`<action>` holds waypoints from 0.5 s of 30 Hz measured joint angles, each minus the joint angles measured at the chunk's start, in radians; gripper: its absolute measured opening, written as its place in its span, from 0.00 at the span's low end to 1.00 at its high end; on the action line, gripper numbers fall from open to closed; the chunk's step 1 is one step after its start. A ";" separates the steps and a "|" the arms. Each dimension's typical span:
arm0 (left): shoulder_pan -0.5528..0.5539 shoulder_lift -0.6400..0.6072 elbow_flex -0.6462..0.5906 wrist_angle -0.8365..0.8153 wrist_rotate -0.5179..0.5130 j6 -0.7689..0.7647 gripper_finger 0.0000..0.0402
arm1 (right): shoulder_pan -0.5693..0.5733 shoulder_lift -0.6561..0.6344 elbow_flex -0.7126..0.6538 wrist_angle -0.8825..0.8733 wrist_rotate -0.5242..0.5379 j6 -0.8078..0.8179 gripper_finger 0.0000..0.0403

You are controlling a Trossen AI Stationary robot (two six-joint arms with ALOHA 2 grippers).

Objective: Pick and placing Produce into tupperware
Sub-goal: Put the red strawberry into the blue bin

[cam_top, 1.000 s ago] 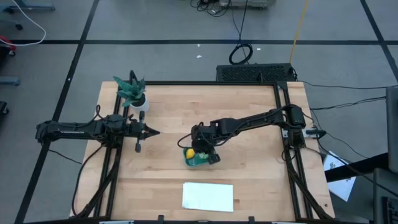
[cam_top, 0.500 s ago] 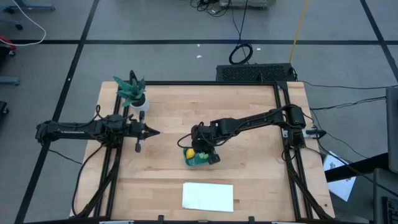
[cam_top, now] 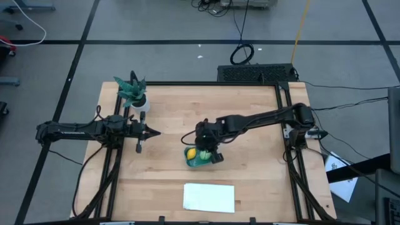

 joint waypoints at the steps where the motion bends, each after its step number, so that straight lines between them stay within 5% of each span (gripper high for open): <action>1: 0.000 0.000 0.000 0.000 0.000 0.000 0.01 | 0.000 -0.008 0.000 0.001 0.000 0.002 0.00; 15: 0.000 0.000 0.000 -0.001 0.000 -0.006 0.01 | -0.005 -0.040 0.000 0.021 -0.004 0.025 0.00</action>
